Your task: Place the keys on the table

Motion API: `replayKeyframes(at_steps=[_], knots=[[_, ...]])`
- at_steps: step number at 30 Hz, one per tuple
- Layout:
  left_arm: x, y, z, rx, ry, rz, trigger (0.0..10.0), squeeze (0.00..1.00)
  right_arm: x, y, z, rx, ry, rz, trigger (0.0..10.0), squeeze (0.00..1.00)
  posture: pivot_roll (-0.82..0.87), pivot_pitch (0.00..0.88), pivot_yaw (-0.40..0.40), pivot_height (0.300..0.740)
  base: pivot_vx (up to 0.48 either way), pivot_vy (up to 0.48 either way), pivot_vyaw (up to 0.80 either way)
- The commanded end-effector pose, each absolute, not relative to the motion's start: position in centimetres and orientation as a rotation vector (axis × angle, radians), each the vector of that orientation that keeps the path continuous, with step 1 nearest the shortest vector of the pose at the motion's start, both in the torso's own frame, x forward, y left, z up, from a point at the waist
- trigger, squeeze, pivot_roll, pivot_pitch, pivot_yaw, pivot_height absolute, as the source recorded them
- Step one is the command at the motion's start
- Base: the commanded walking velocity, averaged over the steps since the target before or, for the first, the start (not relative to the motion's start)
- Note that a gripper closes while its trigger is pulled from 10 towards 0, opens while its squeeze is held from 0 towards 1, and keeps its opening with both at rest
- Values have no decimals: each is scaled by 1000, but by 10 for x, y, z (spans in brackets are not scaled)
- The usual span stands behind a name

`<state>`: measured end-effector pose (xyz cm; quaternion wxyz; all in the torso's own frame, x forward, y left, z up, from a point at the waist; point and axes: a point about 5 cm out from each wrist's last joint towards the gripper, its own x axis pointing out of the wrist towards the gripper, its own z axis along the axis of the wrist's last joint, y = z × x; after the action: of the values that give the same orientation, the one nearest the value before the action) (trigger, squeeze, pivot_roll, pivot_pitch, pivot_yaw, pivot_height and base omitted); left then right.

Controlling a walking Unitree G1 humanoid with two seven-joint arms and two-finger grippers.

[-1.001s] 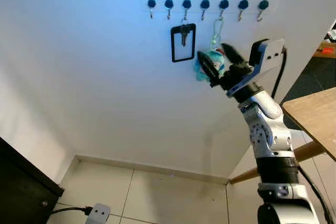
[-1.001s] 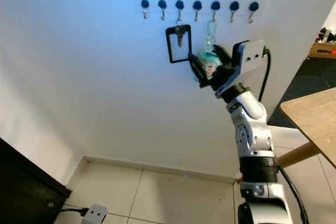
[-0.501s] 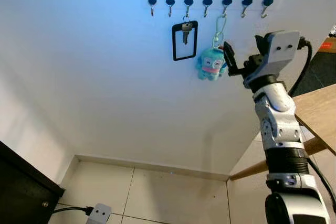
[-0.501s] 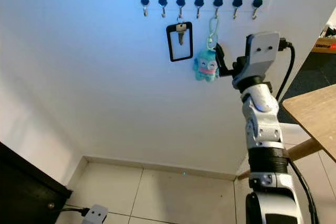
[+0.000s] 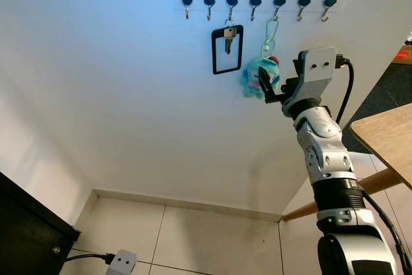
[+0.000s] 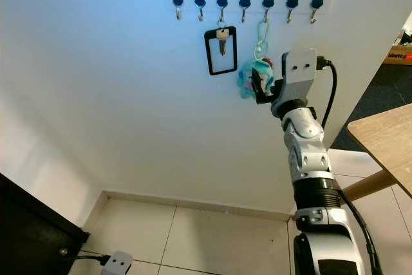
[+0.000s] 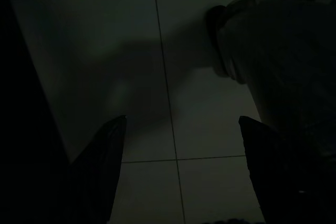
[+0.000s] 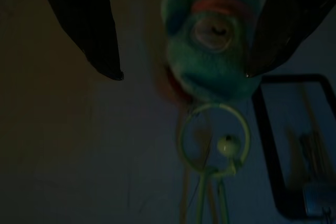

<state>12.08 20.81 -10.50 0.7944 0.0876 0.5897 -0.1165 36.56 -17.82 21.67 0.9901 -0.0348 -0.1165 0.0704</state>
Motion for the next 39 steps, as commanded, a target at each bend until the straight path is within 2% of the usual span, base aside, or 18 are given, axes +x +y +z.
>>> replayKeyframes(at_steps=[1,18,33,35,36,37,38,39], knots=[[114,211,-106,200,1290,-266,10000,0,366,-175,211,-50,-203,159,10000,0,-123,58,54,740,0,0,0],[114,210,-106,195,1283,-271,10000,0,369,-168,200,-59,-111,184,10000,0,-126,57,57,740,0,0,0],[114,210,-106,184,1279,-270,10000,0,370,-165,212,-48,-157,191,10000,0,-123,65,55,740,0,0,0],[114,210,-106,184,1279,-271,10000,0,370,-166,213,-47,-160,182,4941,0,-123,67,58,740,0,0,0],[114,210,-106,184,1279,-271,10000,0,370,-166,213,-46,-163,177,4196,0,-123,67,58,740,0,0,0],[114,210,-106,184,1279,-271,10000,0,370,-166,213,-46,-163,177,4196,0,-123,67,58,740,0,0,0],[114,210,-106,185,1279,-271,10000,0,370,-167,214,-46,-165,169,0,0,-123,68,60,740,0,0,0],[114,210,-106,186,1279,-272,10000,0,370,-168,214,-45,-167,164,0,0,-123,68,60,740,0,0,0]])
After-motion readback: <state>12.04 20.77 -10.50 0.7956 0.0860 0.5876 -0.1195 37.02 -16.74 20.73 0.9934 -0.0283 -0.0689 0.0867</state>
